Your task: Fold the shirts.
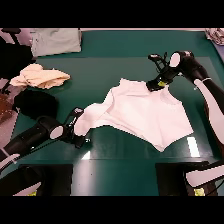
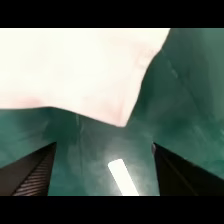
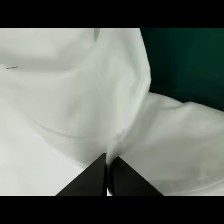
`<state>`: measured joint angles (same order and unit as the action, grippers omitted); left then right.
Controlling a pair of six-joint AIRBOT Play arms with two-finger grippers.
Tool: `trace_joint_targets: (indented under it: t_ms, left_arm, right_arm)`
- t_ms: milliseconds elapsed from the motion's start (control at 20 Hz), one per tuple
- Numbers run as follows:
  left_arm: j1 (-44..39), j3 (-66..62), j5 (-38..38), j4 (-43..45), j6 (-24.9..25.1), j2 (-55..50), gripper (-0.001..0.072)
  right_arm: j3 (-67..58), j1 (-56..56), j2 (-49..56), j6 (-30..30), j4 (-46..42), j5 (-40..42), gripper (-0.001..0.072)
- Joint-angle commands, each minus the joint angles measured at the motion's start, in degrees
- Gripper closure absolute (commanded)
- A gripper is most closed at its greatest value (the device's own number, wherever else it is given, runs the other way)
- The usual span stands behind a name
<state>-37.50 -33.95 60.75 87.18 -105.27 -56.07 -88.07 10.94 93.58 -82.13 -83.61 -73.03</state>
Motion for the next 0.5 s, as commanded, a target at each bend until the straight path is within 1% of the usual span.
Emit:
trace_joint_targets:
  t_ms: [0,200,450]
  left_arm:
    - [0.0,-0.3,-1.5,1.4,2.3,-3.5,-0.0013]
    - [0.0,-1.6,-5.6,1.3,2.3,-3.5,-0.0013]
    - [0.0,-1.6,-8.2,1.4,2.2,-3.8,-0.0013]
  right_arm:
    - [0.3,0.0,-0.2,0.0,0.0,-0.4,0.0695]
    - [0.3,-0.1,-0.2,0.1,0.0,-0.3,0.0695]
    - [0.3,-0.1,-0.2,0.1,0.0,-0.4,0.0695]
